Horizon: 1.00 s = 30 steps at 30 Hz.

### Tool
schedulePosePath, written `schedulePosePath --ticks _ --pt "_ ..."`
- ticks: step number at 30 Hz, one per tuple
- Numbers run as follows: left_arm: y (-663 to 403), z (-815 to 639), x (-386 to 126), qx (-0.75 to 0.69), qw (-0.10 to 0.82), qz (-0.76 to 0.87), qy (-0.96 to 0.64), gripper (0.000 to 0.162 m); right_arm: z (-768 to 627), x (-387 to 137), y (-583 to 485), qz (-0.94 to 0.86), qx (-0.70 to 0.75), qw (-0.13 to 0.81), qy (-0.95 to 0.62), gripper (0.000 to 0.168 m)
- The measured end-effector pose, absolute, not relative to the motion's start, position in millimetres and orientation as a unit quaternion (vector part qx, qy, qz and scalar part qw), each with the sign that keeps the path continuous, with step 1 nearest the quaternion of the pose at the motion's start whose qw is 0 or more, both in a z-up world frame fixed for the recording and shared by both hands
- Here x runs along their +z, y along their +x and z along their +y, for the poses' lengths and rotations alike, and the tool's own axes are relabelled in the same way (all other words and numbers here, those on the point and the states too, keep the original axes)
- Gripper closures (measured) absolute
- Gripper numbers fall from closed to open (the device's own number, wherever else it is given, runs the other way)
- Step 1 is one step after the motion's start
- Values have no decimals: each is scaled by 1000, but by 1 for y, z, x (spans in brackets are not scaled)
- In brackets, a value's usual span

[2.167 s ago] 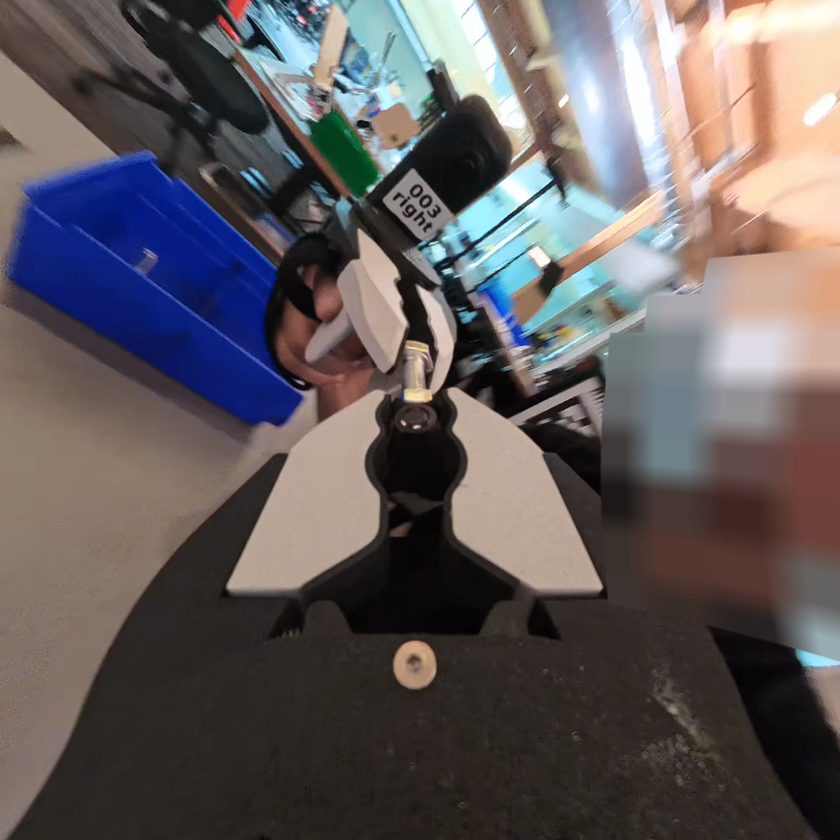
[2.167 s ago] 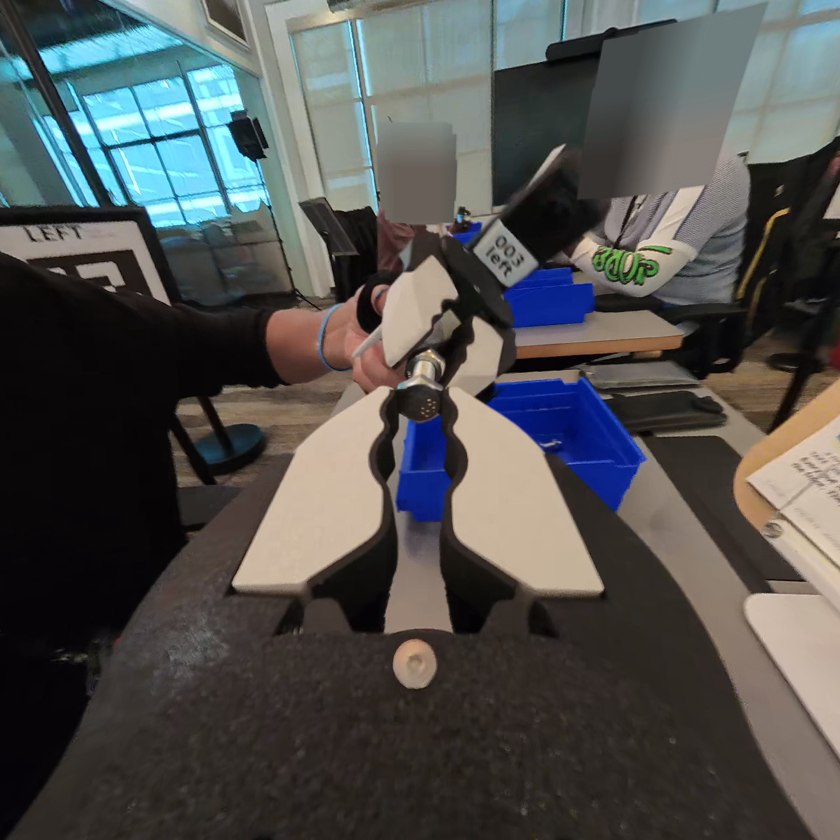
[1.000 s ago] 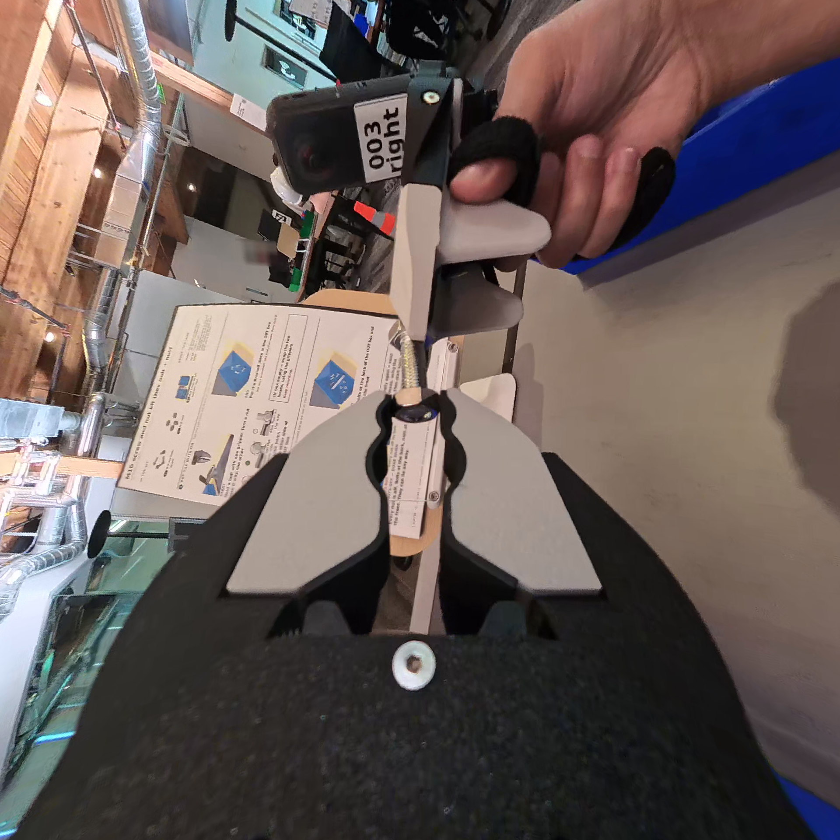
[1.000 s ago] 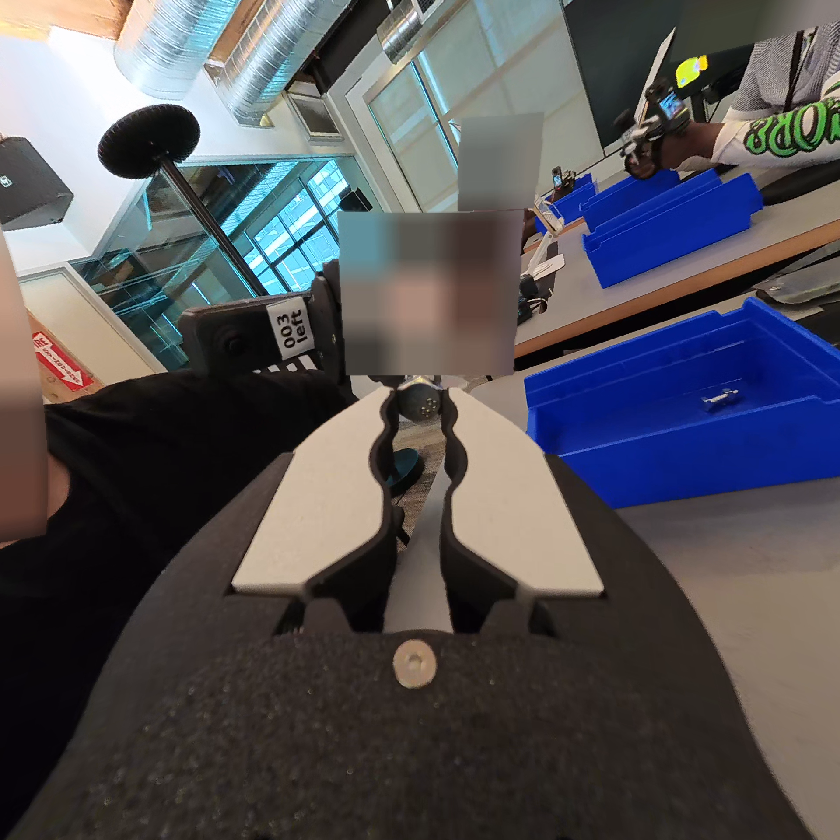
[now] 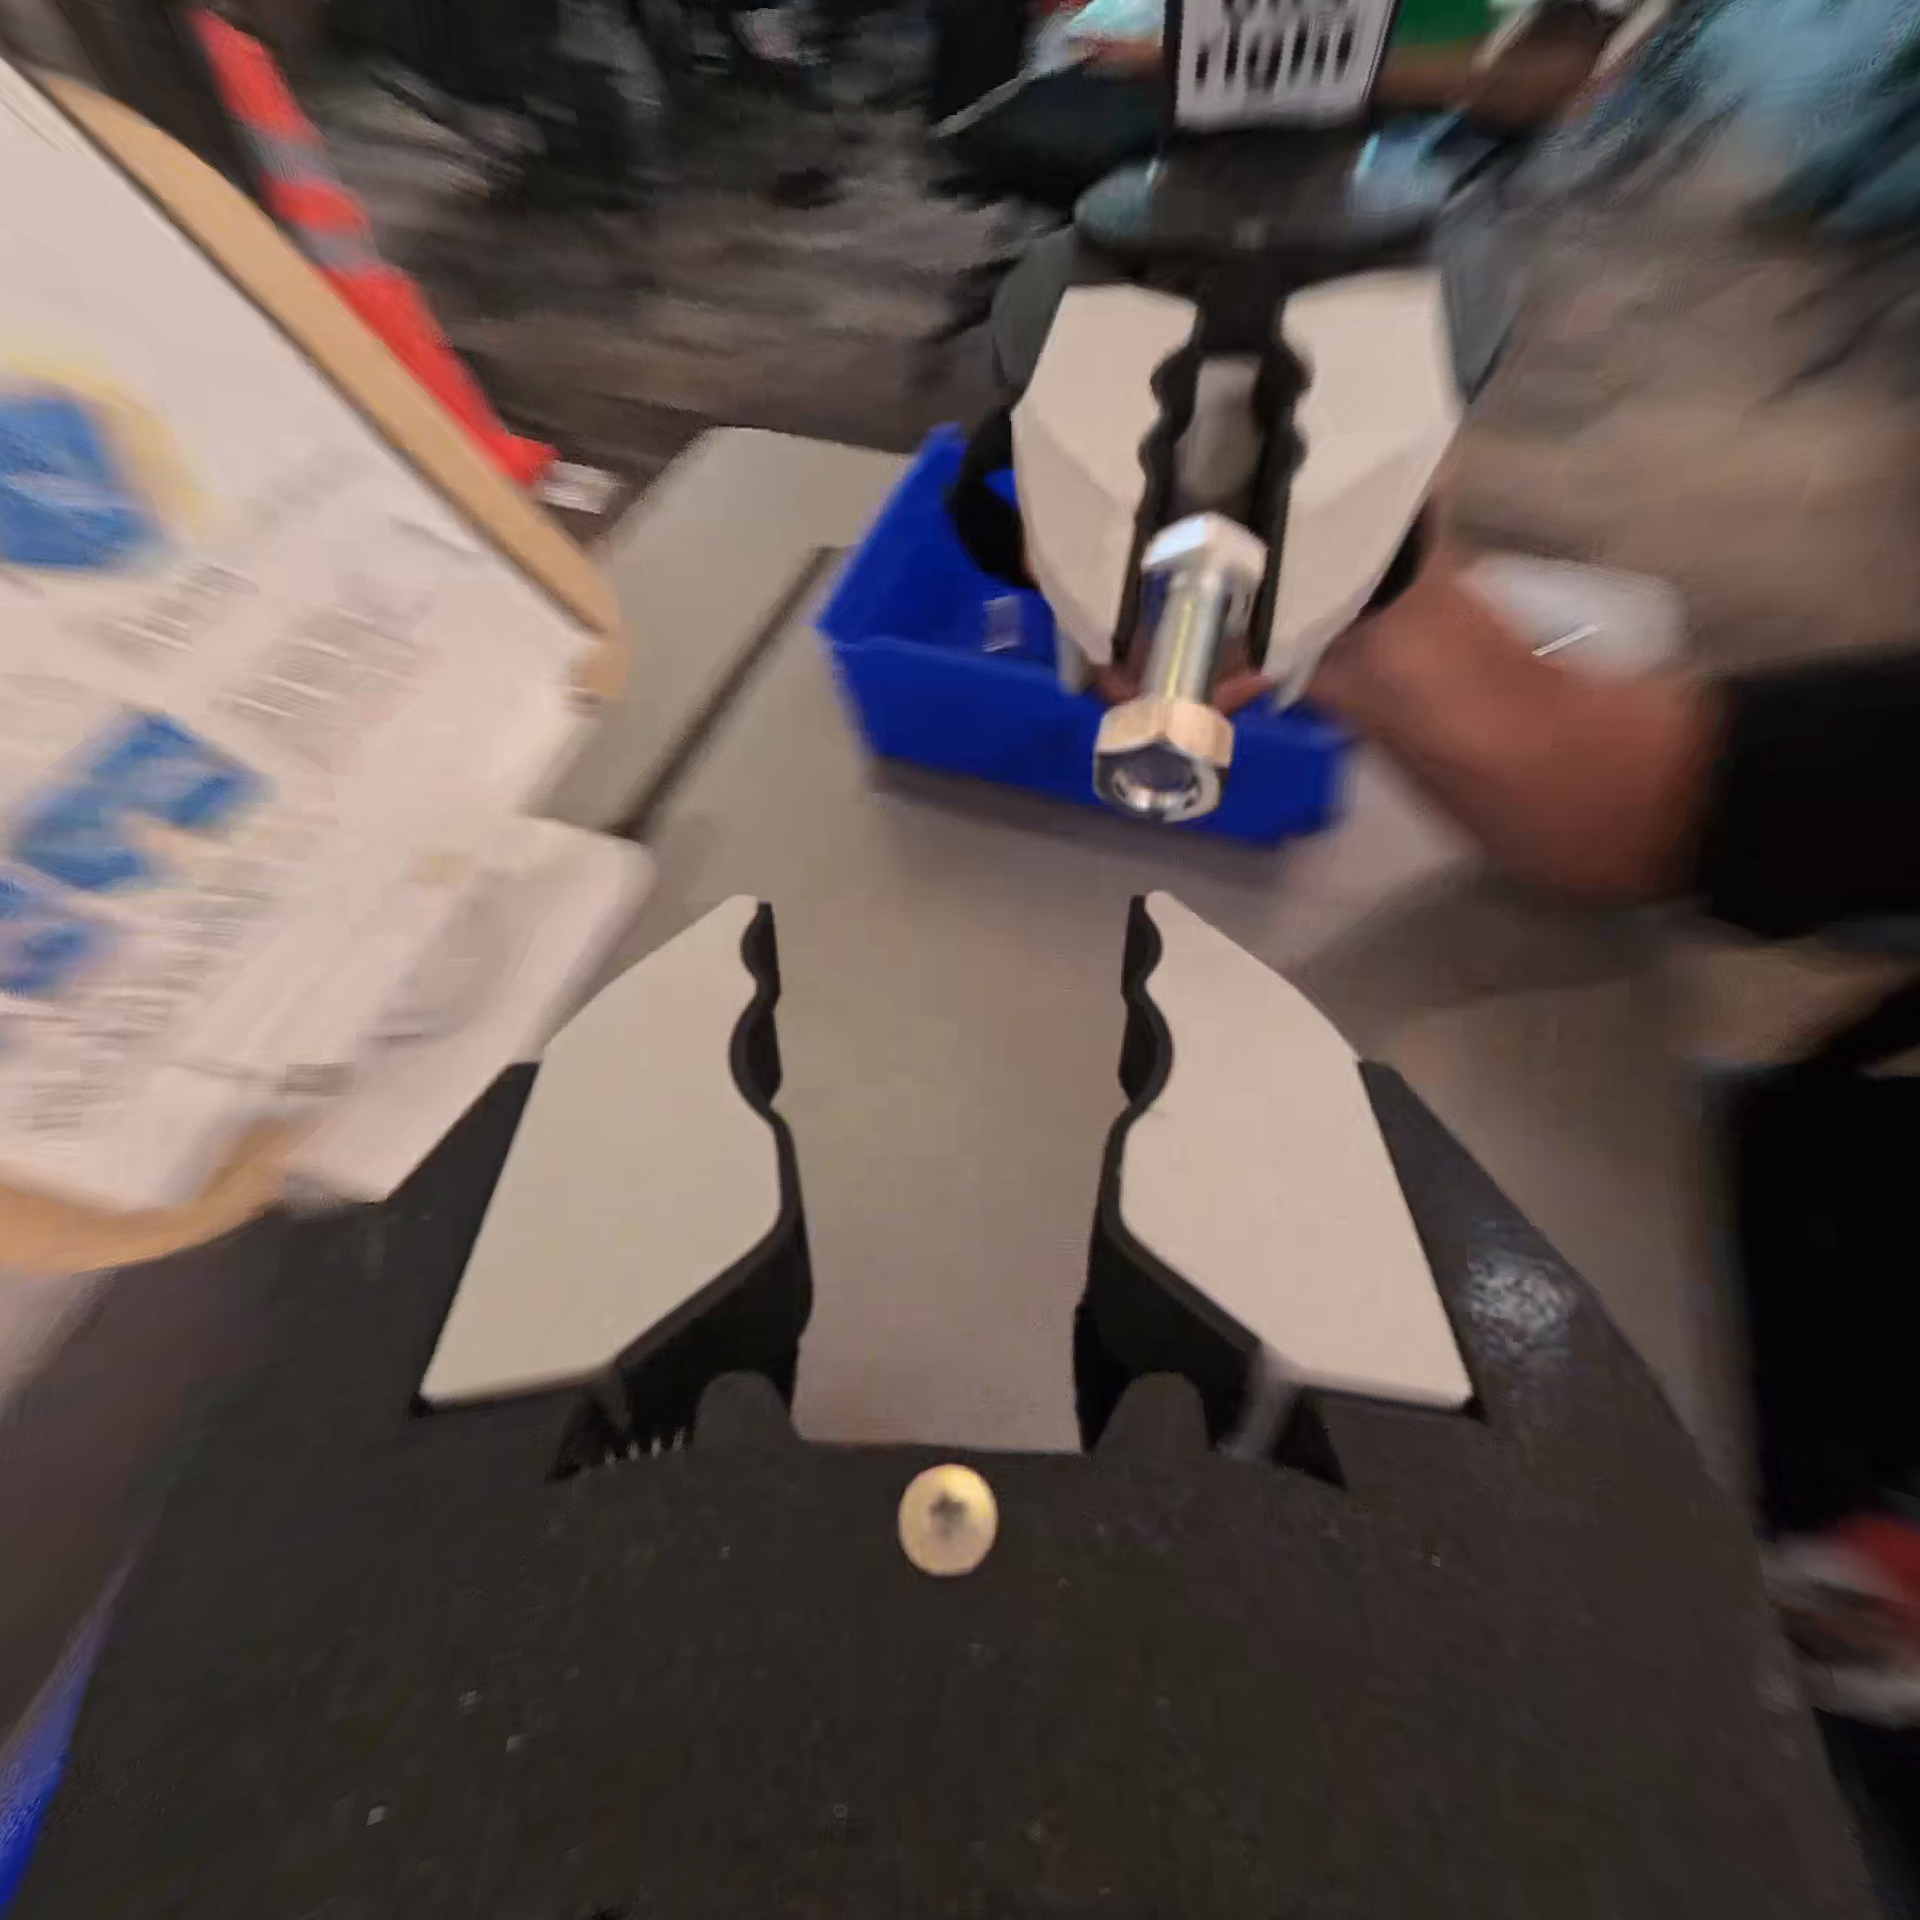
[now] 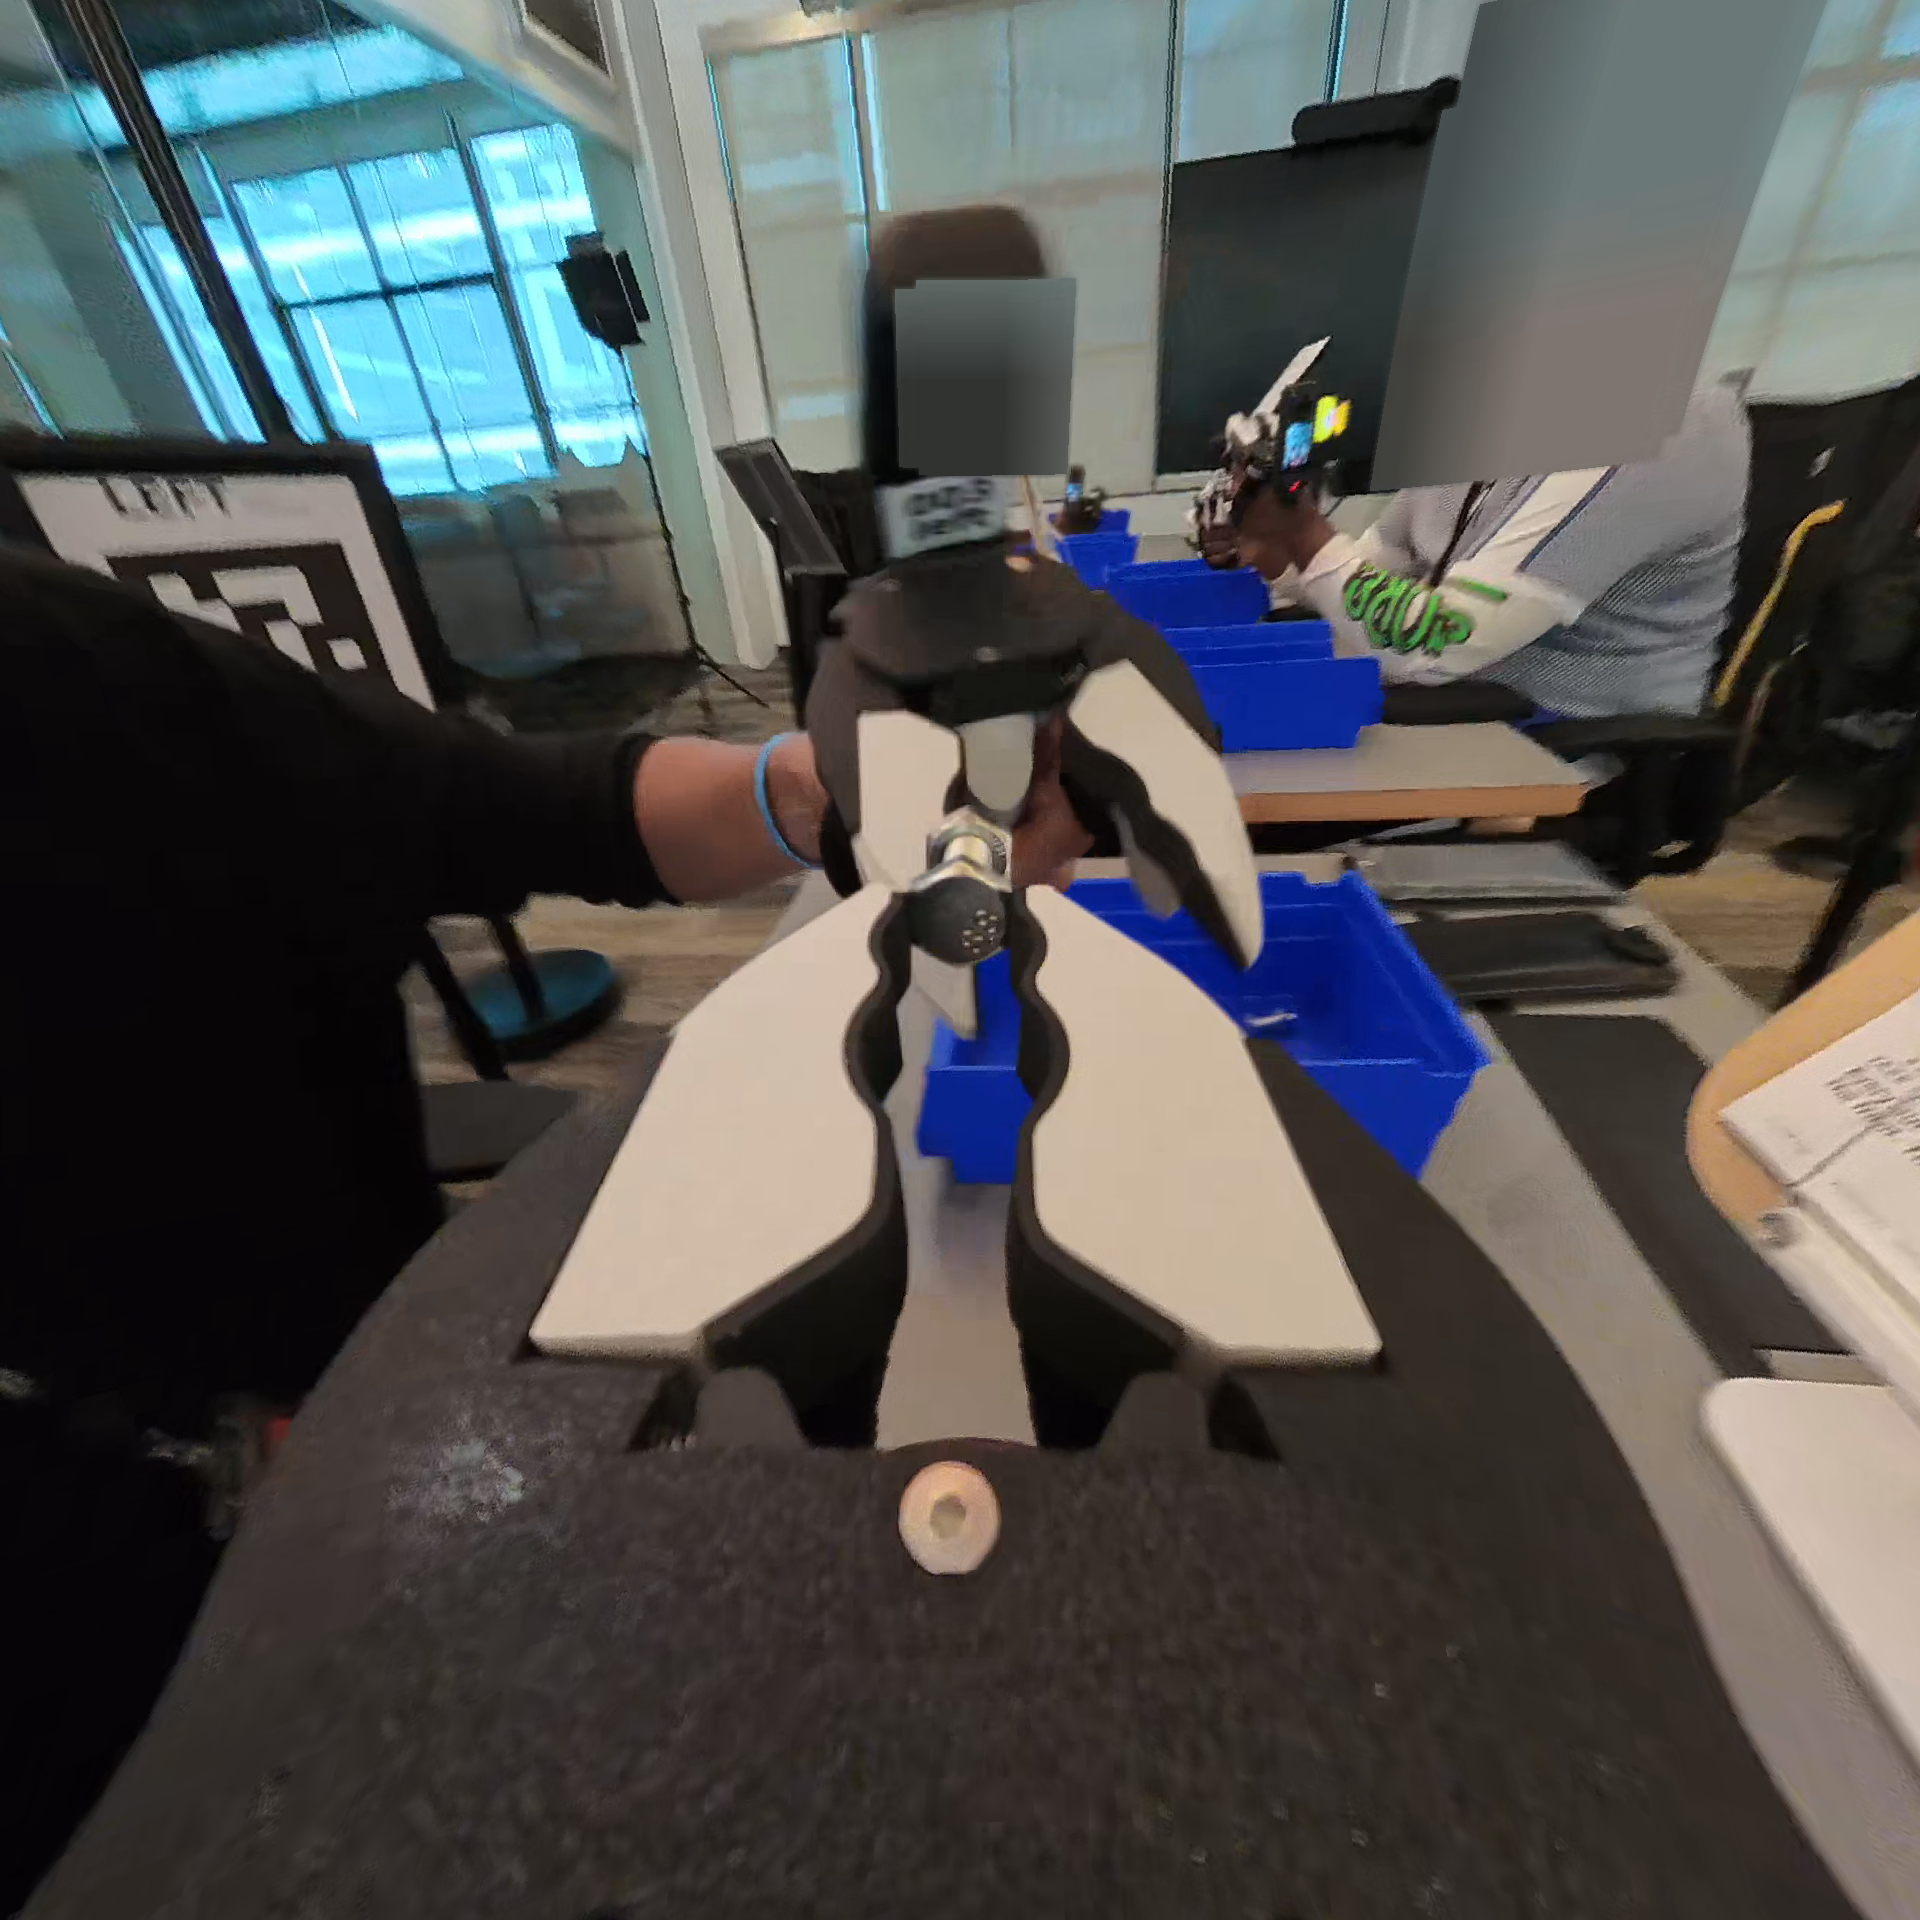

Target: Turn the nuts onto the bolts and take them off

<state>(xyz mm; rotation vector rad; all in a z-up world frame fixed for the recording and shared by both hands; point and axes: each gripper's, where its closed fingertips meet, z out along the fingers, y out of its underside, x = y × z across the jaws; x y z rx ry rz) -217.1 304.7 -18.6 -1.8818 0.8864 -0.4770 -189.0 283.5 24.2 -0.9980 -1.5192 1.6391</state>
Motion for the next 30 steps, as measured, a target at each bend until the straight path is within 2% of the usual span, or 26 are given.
schedulePosePath --ticks 4,7,12,17,20,22,24,27,30 --pt "-234 316 -8 115 540 437 -710 106 289 14 -196 -559 657 272 -427 150" --pt "-230 312 0 248 538 483 -644 111 291 13 -198 -546 669 256 -434 151" --pt "-221 305 -7 290 521 519 -613 121 291 11 -198 -548 669 249 -437 151" --pt "-216 302 -2 290 530 521 -603 141 288 8 -199 -553 668 237 -439 150" --pt "-217 302 -4 285 524 520 -611 142 288 8 -199 -556 663 241 -440 150" --pt "-214 299 -5 246 527 518 -627 143 286 8 -198 -564 659 247 -432 151" --pt "-209 294 -6 141 521 503 -675 143 283 10 -195 -577 652 261 -418 151" --pt "-198 281 -4 -72 486 467 -736 143 276 15 -191 -593 642 283 -395 150" --pt "-186 262 5 -309 412 412 -751 143 265 20 -185 -617 629 315 -354 150"
